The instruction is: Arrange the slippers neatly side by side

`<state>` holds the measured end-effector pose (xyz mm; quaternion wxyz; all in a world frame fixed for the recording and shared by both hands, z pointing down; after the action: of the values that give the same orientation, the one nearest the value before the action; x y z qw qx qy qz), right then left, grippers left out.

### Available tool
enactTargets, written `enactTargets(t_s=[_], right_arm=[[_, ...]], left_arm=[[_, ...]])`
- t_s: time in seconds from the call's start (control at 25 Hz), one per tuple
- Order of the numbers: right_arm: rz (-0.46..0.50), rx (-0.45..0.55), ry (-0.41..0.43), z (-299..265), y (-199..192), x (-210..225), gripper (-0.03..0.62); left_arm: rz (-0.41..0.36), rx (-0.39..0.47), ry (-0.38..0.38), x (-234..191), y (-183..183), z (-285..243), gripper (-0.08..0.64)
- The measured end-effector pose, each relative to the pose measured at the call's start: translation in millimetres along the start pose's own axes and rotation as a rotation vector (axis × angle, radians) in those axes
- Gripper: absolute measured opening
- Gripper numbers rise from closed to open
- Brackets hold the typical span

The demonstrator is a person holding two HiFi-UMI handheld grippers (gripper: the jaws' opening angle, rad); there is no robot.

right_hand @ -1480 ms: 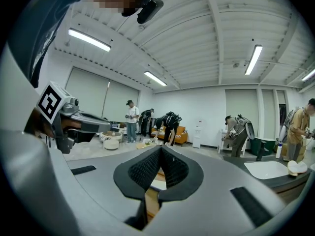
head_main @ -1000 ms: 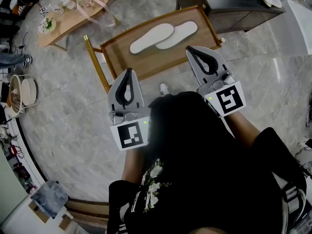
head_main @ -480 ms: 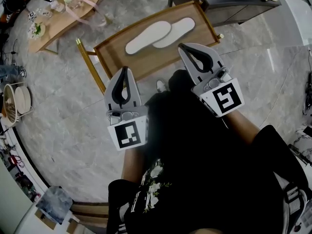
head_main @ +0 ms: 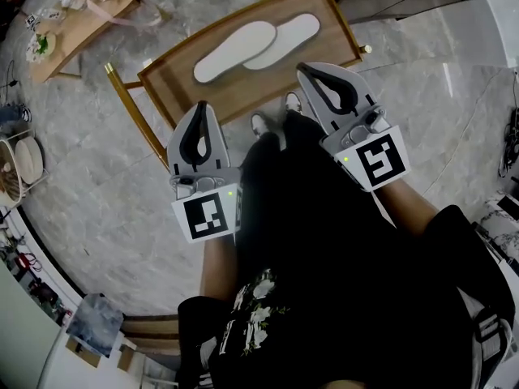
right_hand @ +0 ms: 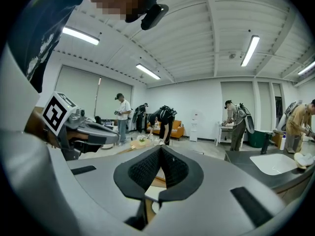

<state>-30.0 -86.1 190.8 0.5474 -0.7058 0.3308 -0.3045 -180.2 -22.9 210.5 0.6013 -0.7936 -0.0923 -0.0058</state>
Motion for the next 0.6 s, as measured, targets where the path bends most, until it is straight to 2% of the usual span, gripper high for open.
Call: enactTargets(t_s=[0.12, 0.32, 0.6], right_arm=[[-0.014, -0.028, 0.019, -7, -10, 9, -0.006], [-0.038, -0.086, 0.063, -22, -35, 19, -0.006], [-0.133, -0.2, 0.05, -30, -87, 31, -0.006]], left_arm=[[-0.016, -0.033, -0.012, 7, -3, -17, 0.002], [0.004, -0.154, -0.131, 28, -41, -51, 0.003], [0.068, -0.286, -0.137, 30, -100, -83, 0.007]])
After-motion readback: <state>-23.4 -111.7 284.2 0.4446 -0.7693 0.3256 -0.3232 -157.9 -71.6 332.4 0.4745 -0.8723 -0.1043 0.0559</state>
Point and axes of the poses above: the fingertips, and each gripper's own axes: z backward along the fingers, x to its right, y out of its top, the point moved 2 cm from there along z, backward along the fingers, and after that the axes turned 7 degrees about -z, right-handed, at the moved point
